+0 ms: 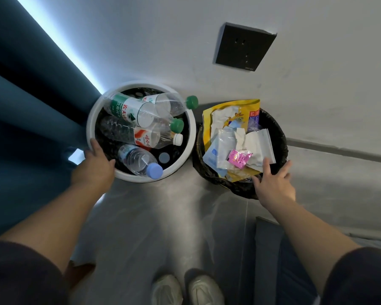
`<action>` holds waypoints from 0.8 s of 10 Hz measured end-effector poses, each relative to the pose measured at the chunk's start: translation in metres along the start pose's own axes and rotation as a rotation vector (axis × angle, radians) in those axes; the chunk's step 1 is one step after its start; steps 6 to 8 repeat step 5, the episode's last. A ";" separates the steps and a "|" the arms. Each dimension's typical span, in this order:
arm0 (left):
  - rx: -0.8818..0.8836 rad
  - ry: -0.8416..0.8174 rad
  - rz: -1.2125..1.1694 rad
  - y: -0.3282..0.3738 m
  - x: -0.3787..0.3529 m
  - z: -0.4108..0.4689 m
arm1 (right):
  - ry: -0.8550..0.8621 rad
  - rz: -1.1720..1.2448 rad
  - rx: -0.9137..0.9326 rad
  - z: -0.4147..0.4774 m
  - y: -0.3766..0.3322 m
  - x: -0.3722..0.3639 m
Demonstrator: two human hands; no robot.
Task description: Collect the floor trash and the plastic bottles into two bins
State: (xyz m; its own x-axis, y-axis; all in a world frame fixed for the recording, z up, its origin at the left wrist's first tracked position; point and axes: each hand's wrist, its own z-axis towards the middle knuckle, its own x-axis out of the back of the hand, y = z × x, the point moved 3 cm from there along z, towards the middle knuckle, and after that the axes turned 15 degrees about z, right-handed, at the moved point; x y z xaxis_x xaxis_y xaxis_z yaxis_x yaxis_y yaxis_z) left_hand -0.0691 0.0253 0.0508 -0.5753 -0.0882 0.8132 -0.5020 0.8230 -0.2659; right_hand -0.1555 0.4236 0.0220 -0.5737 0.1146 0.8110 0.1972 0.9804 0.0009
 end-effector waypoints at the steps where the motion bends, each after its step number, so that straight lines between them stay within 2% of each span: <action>1: -0.014 0.028 0.076 0.004 -0.003 0.000 | 0.023 -0.016 0.021 0.006 0.001 0.003; 3: -0.033 0.023 0.127 0.010 -0.005 -0.005 | 0.000 0.002 0.032 0.012 0.005 0.014; 5: -0.057 -0.018 0.107 0.000 0.015 -0.024 | 0.035 -0.138 0.072 -0.012 -0.004 0.031; 8: -0.057 -0.018 0.107 0.000 0.015 -0.024 | 0.035 -0.138 0.072 -0.012 -0.004 0.031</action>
